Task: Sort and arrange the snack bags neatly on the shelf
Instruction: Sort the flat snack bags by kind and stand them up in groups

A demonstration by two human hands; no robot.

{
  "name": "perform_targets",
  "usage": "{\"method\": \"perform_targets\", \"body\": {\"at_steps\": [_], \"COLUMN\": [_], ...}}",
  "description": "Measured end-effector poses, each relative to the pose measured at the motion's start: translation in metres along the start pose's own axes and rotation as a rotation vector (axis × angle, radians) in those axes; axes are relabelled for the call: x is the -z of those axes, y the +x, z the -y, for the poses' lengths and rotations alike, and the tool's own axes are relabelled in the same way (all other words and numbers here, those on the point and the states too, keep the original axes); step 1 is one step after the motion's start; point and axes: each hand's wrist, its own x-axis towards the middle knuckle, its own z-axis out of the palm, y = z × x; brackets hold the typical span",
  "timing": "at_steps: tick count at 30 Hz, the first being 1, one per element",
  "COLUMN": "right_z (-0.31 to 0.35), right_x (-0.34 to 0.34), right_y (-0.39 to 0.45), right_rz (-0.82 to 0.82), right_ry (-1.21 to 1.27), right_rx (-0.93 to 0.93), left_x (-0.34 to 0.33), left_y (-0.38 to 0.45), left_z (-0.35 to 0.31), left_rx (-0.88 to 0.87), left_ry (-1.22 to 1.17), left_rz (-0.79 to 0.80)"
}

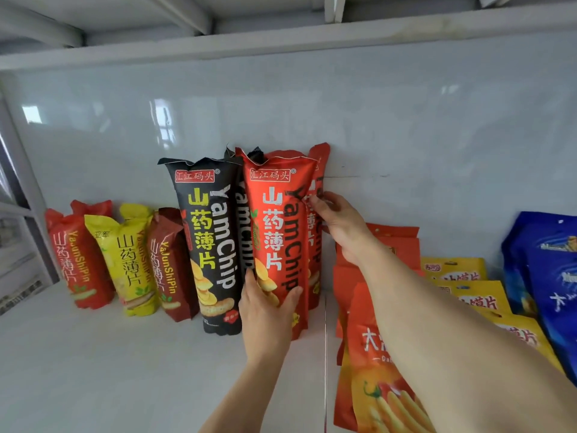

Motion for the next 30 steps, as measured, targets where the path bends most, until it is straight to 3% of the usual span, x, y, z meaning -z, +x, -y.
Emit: {"method": "perform_targets", "body": {"at_steps": [16, 19, 22, 24, 27, 30], "right_z": [0.005, 0.025, 0.038, 0.045, 0.049, 0.024], "right_x": [0.005, 0.002, -0.005, -0.018, -0.049, -0.088], "right_y": [-0.009, -0.026, -0.046, -0.070, -0.115, -0.140], "right_rz": [0.018, -0.163, -0.417, -0.501, -0.453, -0.325], "right_ry": [0.019, -0.012, -0.190, -0.215, -0.201, -0.222], "right_rx": [-0.001, 0.075, 0.325, 0.466, 0.572, 0.489], "left_x": [-0.002, 0.009, 0.030, 0.050, 0.085, 0.121], "left_y": [-0.007, -0.018, -0.022, -0.011, 0.017, 0.055], "left_z": [-0.005, -0.009, -0.010, -0.008, 0.004, 0.013], "left_rx": [0.022, -0.012, -0.093, -0.154, -0.162, -0.184], "left_ry": [0.042, 0.043, 0.005, -0.070, -0.150, -0.234], "left_rz": [-0.011, -0.052, -0.177, -0.267, -0.306, -0.250]}}
